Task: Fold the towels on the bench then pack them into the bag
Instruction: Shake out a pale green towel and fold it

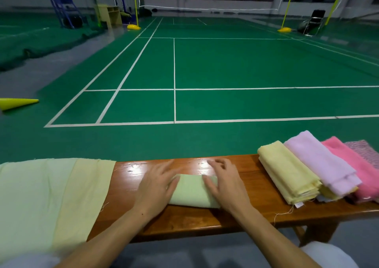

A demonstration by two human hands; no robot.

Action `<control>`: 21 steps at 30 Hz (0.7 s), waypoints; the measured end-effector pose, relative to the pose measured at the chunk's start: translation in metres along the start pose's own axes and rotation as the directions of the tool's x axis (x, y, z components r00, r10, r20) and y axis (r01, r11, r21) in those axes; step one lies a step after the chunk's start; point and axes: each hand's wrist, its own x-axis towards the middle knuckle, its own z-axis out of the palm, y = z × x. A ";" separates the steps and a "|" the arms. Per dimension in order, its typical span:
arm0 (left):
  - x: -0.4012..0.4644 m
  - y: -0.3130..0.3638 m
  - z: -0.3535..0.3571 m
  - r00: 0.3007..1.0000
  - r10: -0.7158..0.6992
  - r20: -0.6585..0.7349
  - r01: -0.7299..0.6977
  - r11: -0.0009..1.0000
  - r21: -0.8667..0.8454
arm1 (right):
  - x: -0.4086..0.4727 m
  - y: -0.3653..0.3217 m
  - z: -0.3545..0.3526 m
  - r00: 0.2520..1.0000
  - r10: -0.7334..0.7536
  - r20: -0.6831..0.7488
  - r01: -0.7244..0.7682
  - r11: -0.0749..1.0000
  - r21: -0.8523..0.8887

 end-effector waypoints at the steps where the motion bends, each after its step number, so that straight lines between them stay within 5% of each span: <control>1: -0.002 0.004 0.003 0.994 0.026 0.104 -0.031 0.998 0.050 | -0.003 -0.004 0.003 0.992 -0.097 0.079 0.099 0.995 -0.015; 5: -0.006 -0.001 0.002 0.931 -0.056 0.360 -0.003 0.987 0.159 | -0.018 -0.007 0.016 0.907 -0.139 0.397 0.219 0.962 -0.164; 16: 0.008 -0.011 -0.020 0.933 -0.221 0.284 0.237 0.971 -0.023 | -0.018 0.007 -0.004 0.917 -0.092 0.388 0.168 0.971 -0.168; 21: 0.014 -0.009 -0.022 0.889 -0.352 0.293 0.345 0.935 0.078 | -0.017 0.005 -0.007 0.917 -0.090 0.388 0.160 0.976 -0.150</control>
